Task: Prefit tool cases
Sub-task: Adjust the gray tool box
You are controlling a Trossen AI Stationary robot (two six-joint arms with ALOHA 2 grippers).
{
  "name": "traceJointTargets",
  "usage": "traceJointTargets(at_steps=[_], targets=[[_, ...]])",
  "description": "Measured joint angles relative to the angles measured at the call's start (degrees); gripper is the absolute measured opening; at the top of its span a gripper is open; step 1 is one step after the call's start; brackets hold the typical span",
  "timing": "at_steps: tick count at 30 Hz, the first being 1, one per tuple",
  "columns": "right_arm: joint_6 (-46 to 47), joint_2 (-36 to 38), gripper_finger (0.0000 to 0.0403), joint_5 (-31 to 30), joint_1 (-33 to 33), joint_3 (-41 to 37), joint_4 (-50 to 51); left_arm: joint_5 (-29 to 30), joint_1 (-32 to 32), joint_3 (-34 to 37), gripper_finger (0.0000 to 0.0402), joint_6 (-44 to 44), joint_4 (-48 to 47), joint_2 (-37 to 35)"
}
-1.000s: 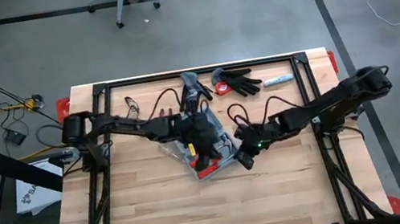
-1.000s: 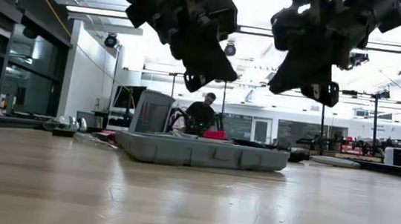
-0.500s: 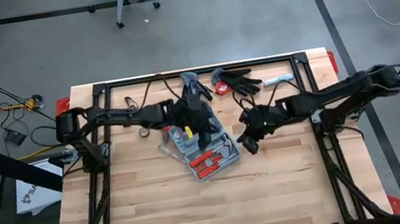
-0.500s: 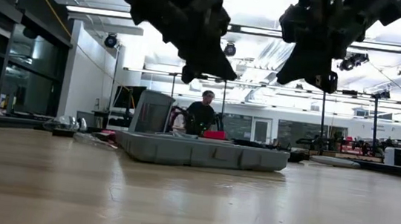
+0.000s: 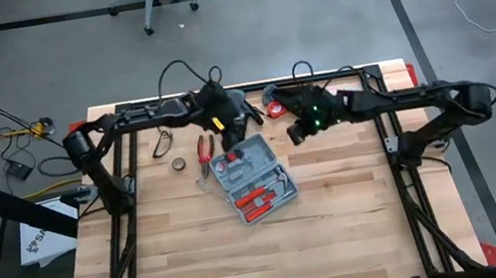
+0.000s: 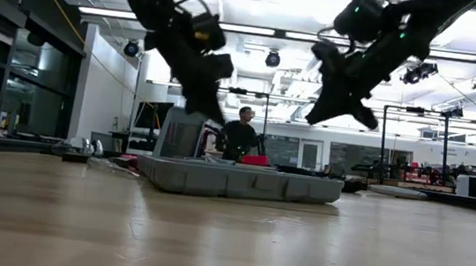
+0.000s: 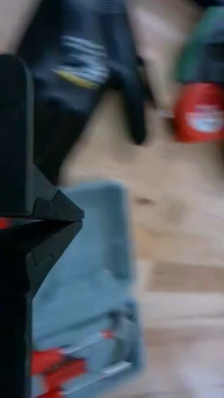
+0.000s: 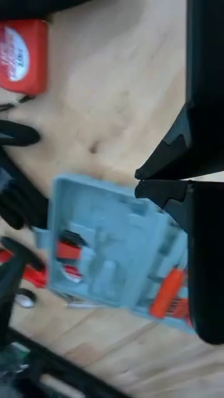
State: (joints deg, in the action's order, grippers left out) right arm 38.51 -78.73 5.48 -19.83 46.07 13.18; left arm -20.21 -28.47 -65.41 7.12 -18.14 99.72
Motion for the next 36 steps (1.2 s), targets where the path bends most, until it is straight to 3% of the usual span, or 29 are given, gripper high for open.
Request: traceJointTargets(at_steps=[7, 16, 23, 29, 36], targets=[[-1.34, -8.95, 0.0, 7.67, -2.32, 0.01, -5.56, -1.63, -2.93, 2.23, 0.0, 1.67, -14.09, 0.0], [-3.93, -19.2, 0.0, 13.21, 0.21, 0.01, -4.4, -0.19, 2.94, 11.96, 0.0, -8.85, -14.8, -0.33], [-3.92, -20.32, 0.0, 14.27, 3.88, 0.01, -4.44, 0.9, 7.74, 12.81, 0.0, -13.05, -14.73, -1.3], [-3.86, -20.32, 0.0, 14.15, 6.34, 0.01, -4.44, 5.94, 9.75, 13.0, 0.0, -16.19, -13.71, -8.33], [-2.77, -20.32, 0.0, 14.04, 7.26, 0.01, -4.42, 6.44, 11.34, 13.9, 0.0, -18.6, -22.76, -12.72]])
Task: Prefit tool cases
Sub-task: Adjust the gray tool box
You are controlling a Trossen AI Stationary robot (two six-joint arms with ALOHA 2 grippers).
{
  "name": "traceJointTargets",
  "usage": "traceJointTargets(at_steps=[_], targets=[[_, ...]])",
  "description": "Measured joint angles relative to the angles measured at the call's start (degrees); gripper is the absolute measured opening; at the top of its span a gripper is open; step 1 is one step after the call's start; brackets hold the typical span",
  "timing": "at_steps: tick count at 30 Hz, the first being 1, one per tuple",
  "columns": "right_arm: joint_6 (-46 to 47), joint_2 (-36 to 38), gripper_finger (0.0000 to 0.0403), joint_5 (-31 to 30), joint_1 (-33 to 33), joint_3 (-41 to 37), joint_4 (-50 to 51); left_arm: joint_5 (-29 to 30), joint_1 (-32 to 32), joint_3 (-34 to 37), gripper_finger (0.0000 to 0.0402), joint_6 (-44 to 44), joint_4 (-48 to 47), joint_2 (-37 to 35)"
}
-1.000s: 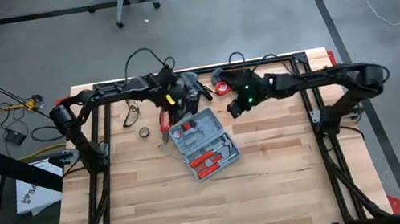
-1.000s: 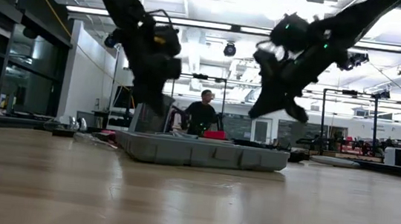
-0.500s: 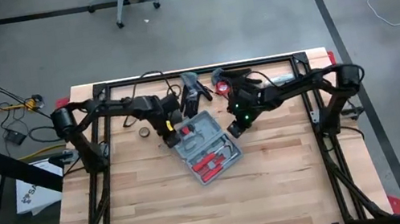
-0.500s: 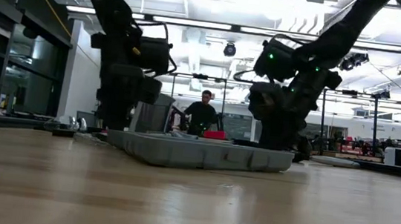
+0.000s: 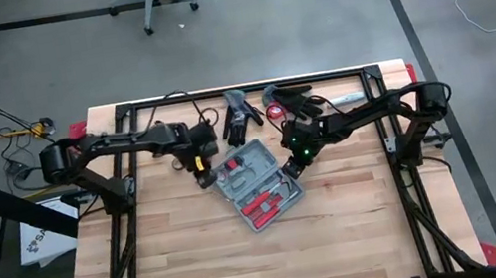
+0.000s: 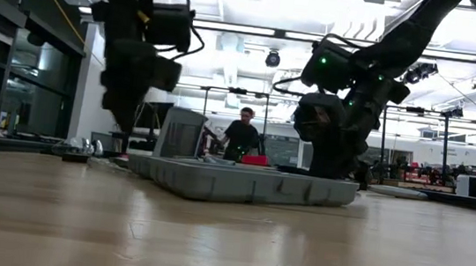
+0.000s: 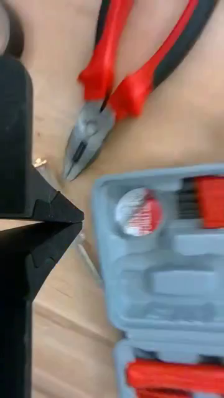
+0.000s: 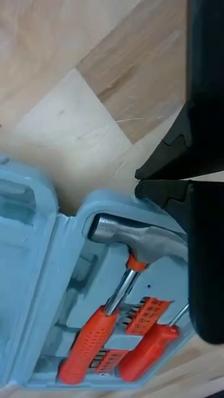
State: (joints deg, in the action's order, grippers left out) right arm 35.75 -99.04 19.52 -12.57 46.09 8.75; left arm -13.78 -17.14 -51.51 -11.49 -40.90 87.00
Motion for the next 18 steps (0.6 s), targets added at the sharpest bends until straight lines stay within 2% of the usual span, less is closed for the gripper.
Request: traceJointTargets(at_steps=[3, 7, 12, 18], targets=[[0.0, 0.0, 0.0, 0.0, 0.14, 0.0, 0.0, -2.04, 1.02, 3.03, 0.0, -0.95, 2.46, 0.35], [0.26, 0.0, 0.0, 0.19, 0.21, 0.0, -0.02, -3.26, 2.05, 6.91, 0.0, -4.67, 10.42, 1.94], [1.03, 0.0, 0.0, 1.26, 0.25, -0.04, 0.54, -0.79, 2.04, 7.65, 0.0, -7.42, 19.06, 3.48], [2.79, -0.02, 0.0, 2.58, 1.07, -0.15, 1.0, -1.84, 0.4, 7.65, 0.0, -7.45, 24.26, 6.6]])
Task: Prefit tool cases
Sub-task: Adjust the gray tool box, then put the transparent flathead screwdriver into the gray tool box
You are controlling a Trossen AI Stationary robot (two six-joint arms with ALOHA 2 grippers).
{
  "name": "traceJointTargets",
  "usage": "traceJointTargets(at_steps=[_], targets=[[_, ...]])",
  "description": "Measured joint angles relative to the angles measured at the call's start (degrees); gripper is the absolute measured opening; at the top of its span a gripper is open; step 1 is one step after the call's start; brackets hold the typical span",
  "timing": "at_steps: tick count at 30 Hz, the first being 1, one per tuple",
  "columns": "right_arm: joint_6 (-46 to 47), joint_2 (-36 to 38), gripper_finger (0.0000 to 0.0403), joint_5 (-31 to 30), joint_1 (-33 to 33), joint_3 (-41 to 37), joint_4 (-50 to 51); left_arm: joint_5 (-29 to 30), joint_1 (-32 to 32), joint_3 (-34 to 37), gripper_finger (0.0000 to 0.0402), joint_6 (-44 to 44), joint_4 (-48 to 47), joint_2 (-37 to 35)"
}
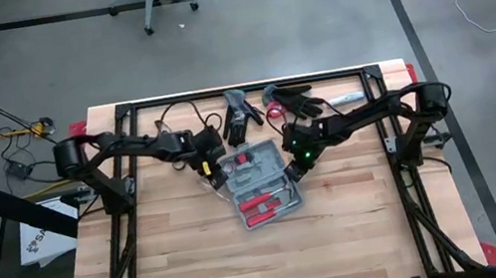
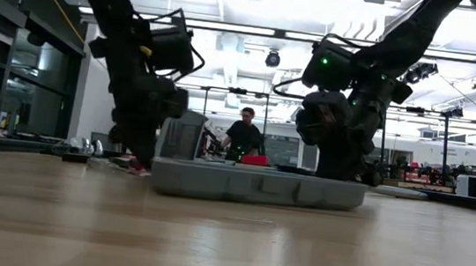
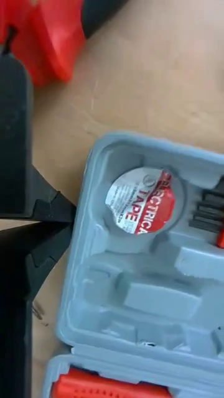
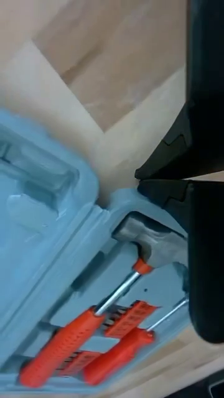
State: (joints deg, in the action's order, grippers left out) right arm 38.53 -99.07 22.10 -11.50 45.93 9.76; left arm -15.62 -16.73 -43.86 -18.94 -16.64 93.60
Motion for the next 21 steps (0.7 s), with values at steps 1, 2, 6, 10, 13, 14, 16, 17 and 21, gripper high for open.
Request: traceJointTargets(at_steps=[1, 2, 6, 10, 13, 14, 16, 17, 21], targets=[[0.26, 0.0, 0.0, -0.01, 0.04, 0.0, -0.18, -0.73, -0.26, 0.0, 0.0, 0.13, 0.0, 0.43], [0.5, 0.0, 0.0, 0.04, 0.1, 0.0, -0.25, -1.4, -0.54, 0.0, 0.0, 0.61, 0.03, 0.63], [1.52, 0.38, 0.0, -0.36, 0.06, 0.0, -0.15, -2.17, -1.05, 0.0, 0.0, 2.69, -0.11, 0.48], [0.84, 2.88, 0.0, -3.5, 0.03, 0.15, 3.13, -3.33, -2.05, -0.12, 0.0, 4.51, -0.47, -0.72], [-0.97, 6.05, 0.0, -6.95, 0.03, 0.15, 6.92, -4.67, -2.68, -0.17, 0.0, 7.23, -2.43, -2.42], [-1.47, 7.25, 0.0, -7.86, 0.03, 0.15, 7.89, -5.71, -2.85, -0.17, 0.0, 8.58, -3.15, -3.15], [-2.45, 9.68, 0.0, -9.58, -0.05, 0.15, 9.56, -6.82, -3.34, -0.17, 0.0, 11.75, -5.44, -4.89], [-2.94, 10.86, 0.0, -10.16, -0.1, 0.15, 10.52, -6.74, -3.47, -0.17, 0.0, 13.62, -7.14, -5.9], [-5.45, 14.79, 0.0, -12.68, -0.1, 0.15, 11.76, -5.56, -3.47, -0.15, 0.0, 26.14, -15.15, -8.6]])
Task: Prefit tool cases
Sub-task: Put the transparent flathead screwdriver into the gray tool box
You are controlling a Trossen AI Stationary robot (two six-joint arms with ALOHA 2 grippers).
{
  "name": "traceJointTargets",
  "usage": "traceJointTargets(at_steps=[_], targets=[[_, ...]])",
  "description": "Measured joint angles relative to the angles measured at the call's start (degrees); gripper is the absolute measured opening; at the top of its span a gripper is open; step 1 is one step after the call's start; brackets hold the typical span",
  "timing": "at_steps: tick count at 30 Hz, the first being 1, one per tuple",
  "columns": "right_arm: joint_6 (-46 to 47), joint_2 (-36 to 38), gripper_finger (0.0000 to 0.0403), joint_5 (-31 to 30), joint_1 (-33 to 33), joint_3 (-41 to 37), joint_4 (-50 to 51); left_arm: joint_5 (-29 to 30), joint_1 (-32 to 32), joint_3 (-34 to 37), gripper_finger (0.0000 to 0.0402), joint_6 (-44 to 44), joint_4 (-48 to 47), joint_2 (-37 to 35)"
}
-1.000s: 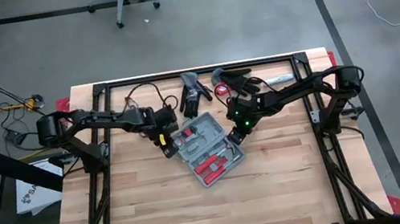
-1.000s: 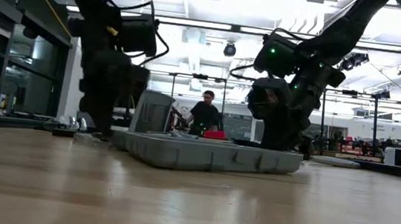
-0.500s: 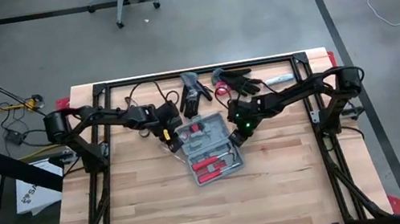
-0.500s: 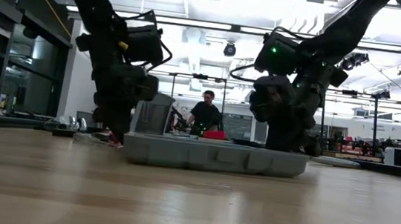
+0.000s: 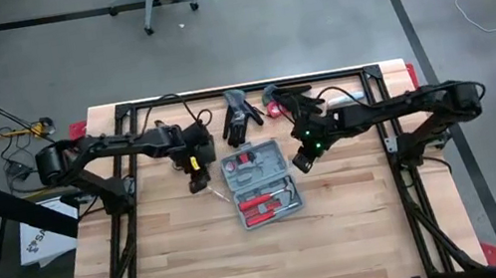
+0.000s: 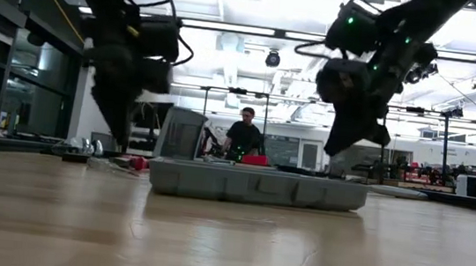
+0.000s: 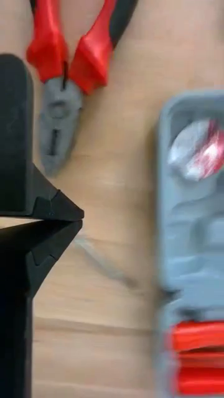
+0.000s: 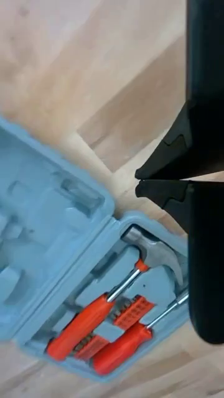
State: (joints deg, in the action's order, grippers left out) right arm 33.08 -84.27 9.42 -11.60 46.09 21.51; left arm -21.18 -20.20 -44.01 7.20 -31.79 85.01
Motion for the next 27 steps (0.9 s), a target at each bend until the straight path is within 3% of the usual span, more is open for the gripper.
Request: traceJointTargets(at_steps=[6, 18, 27], targets=[[-0.54, 1.95, 0.0, -1.87, 0.0, 0.0, 0.81, 5.24, 1.26, 0.0, 0.0025, 16.4, -4.17, -1.72], [-0.13, 1.95, 0.0, -2.99, 0.01, 0.0, 2.06, 10.25, 5.31, 0.0, 0.0166, 23.72, -3.89, 1.37], [0.1, 1.95, 0.0, -3.37, 0.02, -0.02, 2.34, 13.36, 7.99, -0.29, 0.0168, 26.07, -1.86, 5.62]])
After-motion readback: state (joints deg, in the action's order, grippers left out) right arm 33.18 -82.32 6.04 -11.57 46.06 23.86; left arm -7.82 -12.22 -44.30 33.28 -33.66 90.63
